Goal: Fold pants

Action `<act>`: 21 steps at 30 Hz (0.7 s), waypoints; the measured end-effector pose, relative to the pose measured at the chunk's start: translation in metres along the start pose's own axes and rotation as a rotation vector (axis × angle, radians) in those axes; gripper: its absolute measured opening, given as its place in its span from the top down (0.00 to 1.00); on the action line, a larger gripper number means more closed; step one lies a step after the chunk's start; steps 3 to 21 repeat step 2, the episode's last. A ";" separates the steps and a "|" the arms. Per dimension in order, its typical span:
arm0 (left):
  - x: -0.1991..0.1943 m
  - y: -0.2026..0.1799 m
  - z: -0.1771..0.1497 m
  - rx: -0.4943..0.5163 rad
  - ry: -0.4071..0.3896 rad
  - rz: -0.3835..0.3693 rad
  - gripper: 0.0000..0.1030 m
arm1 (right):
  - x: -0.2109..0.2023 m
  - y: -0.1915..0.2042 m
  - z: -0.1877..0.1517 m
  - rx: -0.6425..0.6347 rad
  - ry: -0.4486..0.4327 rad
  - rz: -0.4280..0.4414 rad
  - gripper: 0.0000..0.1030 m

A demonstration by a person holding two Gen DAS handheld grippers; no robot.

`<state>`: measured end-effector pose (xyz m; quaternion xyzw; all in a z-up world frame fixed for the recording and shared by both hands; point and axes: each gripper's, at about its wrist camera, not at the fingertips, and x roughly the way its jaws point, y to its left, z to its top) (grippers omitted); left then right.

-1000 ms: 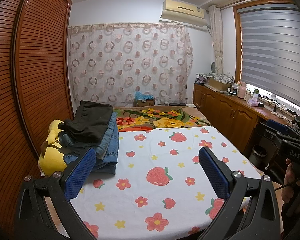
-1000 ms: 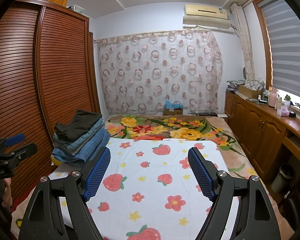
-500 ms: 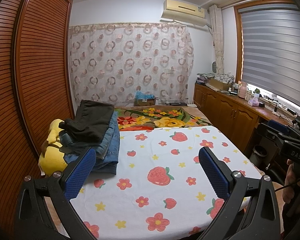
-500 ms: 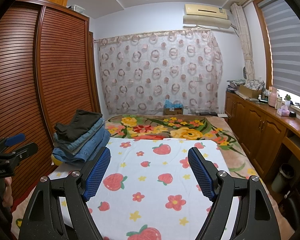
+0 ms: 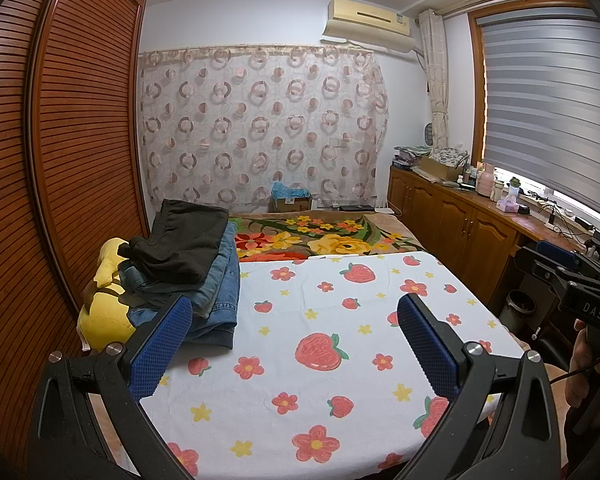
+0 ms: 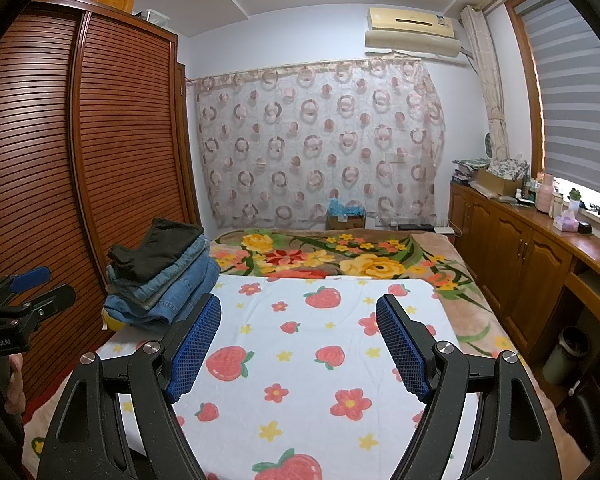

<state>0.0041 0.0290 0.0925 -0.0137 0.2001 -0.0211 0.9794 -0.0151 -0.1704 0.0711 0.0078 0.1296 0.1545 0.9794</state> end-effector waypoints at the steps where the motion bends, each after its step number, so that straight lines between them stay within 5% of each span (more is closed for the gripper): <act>1: 0.000 0.000 0.000 0.000 0.000 -0.001 0.00 | -0.001 0.001 -0.001 0.000 0.000 -0.001 0.21; 21: -0.001 0.000 0.000 -0.001 0.000 -0.001 0.00 | -0.001 0.001 -0.001 -0.001 0.001 -0.001 0.21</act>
